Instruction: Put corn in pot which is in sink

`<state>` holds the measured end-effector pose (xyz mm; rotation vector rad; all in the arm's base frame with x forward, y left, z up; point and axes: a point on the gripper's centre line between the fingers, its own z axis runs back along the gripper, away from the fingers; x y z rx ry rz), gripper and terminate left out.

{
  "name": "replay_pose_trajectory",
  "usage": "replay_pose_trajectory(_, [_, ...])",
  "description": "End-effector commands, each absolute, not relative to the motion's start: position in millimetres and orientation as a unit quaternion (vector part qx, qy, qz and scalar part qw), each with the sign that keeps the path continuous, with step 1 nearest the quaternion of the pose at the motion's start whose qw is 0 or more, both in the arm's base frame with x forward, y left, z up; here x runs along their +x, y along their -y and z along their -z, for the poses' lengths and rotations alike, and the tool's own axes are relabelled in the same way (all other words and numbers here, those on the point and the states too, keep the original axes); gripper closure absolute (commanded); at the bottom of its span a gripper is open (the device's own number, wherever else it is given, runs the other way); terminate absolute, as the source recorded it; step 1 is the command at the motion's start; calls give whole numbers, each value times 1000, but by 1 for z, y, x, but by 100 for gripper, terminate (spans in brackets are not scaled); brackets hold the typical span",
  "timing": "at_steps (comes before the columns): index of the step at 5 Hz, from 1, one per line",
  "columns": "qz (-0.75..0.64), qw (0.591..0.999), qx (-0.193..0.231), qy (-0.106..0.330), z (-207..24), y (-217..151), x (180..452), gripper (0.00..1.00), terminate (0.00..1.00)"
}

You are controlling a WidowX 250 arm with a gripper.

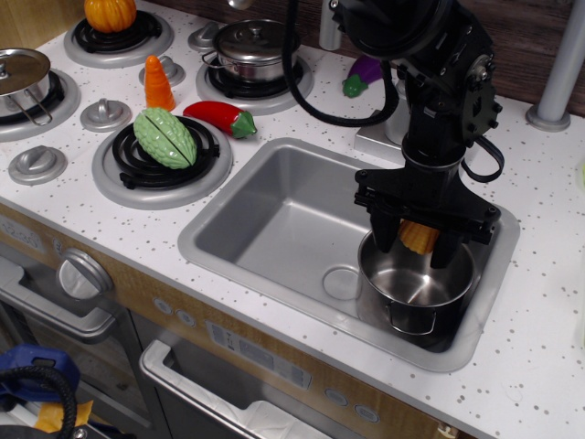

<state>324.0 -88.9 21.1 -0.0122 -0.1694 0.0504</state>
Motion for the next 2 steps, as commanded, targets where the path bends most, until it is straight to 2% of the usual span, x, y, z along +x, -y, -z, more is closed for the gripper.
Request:
replay_pose_trajectory(1, [-29,993,-14,110,-40,88,329,0,0])
replay_pose_trajectory(2, [-29,993,-14,110,-40,88,329,0,100])
